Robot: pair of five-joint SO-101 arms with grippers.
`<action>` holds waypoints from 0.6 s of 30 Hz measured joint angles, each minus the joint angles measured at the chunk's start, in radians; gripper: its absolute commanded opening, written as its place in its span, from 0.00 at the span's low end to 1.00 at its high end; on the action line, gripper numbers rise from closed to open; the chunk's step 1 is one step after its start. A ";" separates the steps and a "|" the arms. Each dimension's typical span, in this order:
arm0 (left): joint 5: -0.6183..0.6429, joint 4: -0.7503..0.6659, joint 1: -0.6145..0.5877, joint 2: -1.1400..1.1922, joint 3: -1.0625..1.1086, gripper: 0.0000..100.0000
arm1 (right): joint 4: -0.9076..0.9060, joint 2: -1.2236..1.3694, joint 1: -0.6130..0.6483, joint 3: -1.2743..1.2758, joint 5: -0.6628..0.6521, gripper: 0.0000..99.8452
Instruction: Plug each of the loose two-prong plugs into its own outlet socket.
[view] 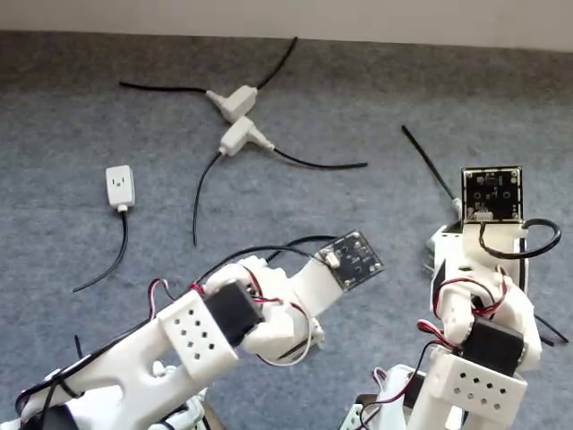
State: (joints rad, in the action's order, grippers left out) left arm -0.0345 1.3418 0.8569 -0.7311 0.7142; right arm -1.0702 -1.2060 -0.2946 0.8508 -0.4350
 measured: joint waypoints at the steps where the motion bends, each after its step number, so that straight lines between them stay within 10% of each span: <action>1: 0.000 0.012 -0.014 -0.011 0.000 0.22 | 0.000 0.000 0.000 0.002 0.000 0.01; 18: -0.322 0.212 -0.588 -0.178 0.140 0.22 | 0.074 0.000 0.000 0.201 0.000 0.01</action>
State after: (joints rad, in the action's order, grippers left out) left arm -0.3567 1.5535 0.2693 -0.9091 0.8539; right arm -0.9966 -1.2060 -0.2946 1.0518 -0.4350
